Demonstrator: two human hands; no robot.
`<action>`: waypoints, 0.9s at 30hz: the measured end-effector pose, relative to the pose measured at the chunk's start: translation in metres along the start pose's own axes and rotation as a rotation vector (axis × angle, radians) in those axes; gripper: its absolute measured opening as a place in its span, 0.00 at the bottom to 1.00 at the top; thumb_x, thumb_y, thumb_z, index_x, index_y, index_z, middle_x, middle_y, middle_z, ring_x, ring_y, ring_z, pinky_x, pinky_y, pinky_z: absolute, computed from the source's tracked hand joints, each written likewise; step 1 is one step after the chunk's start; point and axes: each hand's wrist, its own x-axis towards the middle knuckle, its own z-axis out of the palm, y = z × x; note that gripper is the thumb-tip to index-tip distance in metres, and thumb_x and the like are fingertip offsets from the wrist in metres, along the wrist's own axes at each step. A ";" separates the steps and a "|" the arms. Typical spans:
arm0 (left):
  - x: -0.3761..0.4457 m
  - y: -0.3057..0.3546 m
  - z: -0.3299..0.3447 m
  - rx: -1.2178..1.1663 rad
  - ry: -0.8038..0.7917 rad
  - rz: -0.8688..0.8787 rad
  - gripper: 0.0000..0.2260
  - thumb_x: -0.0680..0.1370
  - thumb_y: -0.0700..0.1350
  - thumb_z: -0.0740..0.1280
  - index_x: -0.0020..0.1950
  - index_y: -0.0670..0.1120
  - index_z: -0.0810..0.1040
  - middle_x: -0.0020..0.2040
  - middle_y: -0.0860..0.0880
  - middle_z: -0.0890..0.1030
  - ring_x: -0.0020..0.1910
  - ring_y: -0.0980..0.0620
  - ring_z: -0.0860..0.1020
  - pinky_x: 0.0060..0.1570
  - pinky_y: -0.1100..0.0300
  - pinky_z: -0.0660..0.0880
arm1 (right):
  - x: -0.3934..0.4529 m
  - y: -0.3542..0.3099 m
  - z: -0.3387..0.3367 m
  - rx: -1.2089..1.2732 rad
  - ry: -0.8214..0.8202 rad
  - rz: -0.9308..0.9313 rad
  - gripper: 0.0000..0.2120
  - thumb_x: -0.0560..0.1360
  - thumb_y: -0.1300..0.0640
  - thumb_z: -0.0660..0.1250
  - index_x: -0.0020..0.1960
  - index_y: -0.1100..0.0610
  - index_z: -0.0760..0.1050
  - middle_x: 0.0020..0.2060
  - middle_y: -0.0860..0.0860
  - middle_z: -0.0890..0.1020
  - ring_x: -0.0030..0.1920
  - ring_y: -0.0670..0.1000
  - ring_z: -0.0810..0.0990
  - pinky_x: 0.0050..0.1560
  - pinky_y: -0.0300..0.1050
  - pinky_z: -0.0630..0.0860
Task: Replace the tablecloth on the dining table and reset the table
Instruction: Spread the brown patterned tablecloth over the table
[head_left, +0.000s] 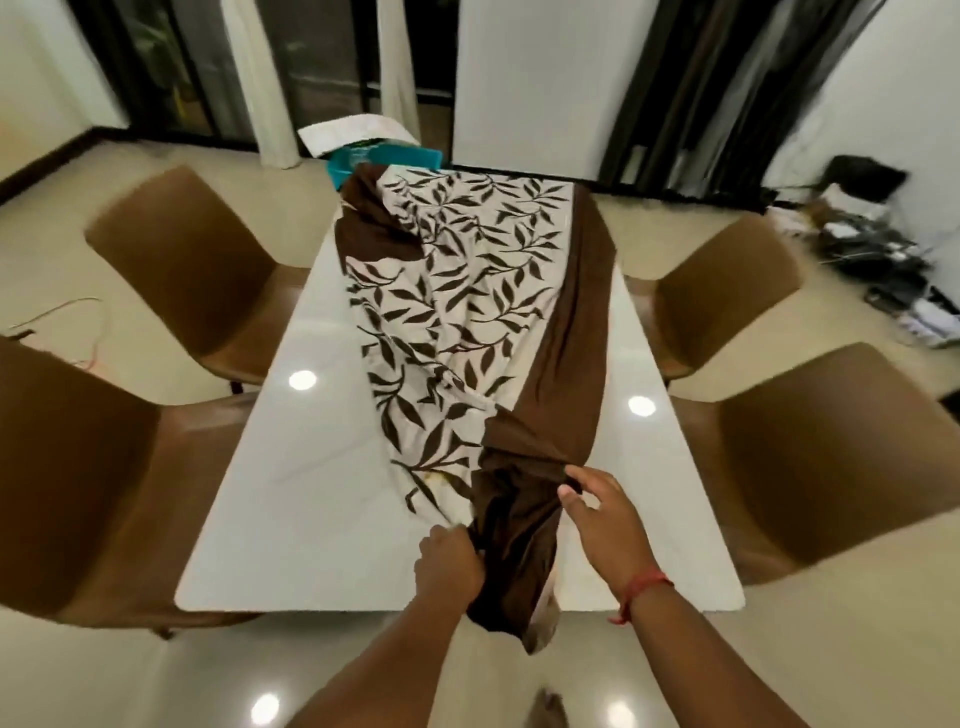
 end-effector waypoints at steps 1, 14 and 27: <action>0.005 0.002 0.000 -0.039 0.015 -0.002 0.14 0.81 0.51 0.60 0.62 0.44 0.75 0.59 0.43 0.75 0.60 0.43 0.75 0.58 0.53 0.74 | 0.001 0.000 -0.005 -0.004 0.013 0.005 0.16 0.81 0.51 0.65 0.68 0.49 0.74 0.66 0.45 0.74 0.67 0.47 0.72 0.68 0.40 0.67; -0.015 -0.056 -0.053 -0.647 0.572 -0.407 0.09 0.80 0.37 0.62 0.56 0.37 0.79 0.53 0.40 0.79 0.54 0.41 0.78 0.59 0.50 0.74 | 0.045 0.076 -0.100 0.038 0.326 0.188 0.25 0.80 0.52 0.66 0.74 0.57 0.67 0.73 0.54 0.66 0.71 0.60 0.69 0.73 0.59 0.66; -0.075 -0.030 -0.055 -0.423 0.746 -0.516 0.10 0.82 0.37 0.62 0.60 0.41 0.80 0.61 0.41 0.75 0.55 0.42 0.79 0.62 0.50 0.74 | 0.087 0.113 -0.075 -0.433 -0.246 0.087 0.25 0.80 0.49 0.65 0.74 0.55 0.67 0.75 0.59 0.63 0.72 0.63 0.66 0.73 0.55 0.64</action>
